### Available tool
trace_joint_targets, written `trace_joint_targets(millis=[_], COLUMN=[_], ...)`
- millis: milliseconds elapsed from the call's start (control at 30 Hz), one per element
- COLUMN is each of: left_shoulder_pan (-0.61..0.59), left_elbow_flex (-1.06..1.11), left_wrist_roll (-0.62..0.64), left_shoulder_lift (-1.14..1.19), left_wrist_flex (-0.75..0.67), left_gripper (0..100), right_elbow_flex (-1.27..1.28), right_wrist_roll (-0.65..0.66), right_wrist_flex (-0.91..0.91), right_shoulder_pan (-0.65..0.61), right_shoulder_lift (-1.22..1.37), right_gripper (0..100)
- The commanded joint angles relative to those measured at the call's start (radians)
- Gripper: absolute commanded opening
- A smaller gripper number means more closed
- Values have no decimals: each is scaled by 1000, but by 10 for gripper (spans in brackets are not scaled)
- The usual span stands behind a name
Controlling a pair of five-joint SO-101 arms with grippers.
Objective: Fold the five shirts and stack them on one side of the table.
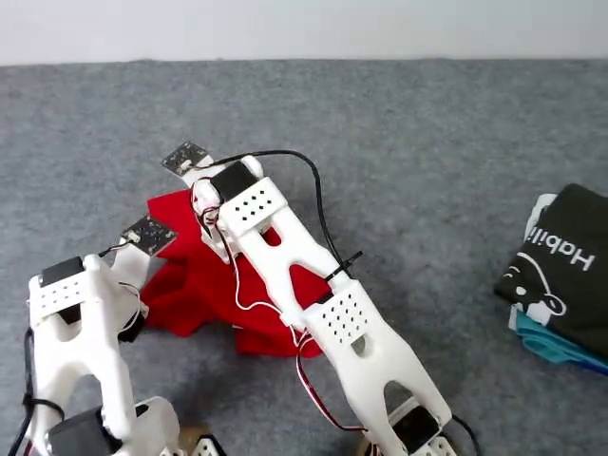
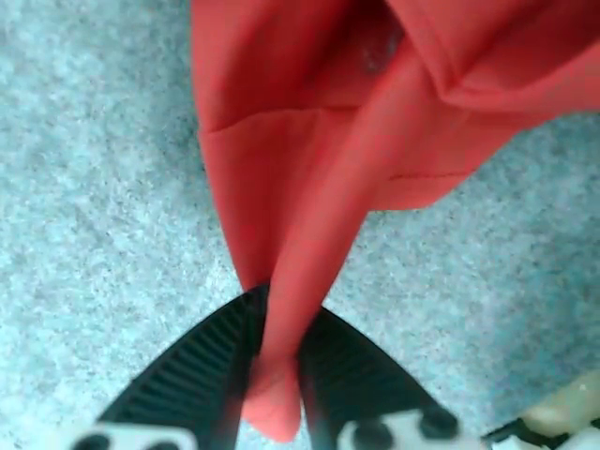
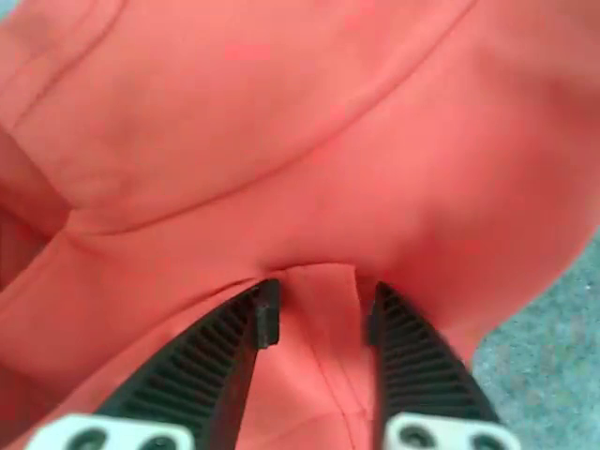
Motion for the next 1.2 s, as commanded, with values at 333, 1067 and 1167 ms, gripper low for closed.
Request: trace_joint_targets(millis=[333, 1067, 1167], left_shoulder_pan=[-3, 233, 281], left_elbow_flex=[-4, -148, -147], left_wrist_roll=[8, 160, 193], left_shoulder_lift=[-35, -32, -32], left_wrist_flex=[-9, 106, 104], left_gripper=[13, 14, 14], right_elbow_flex=[-41, 453, 451], right_wrist_roll=[80, 287, 284], right_wrist_flex=[42, 12, 13], right_shoulder_pan=[90, 460, 450], right_shoulder_lift=[-174, -354, -321], right_gripper=[9, 9, 23])
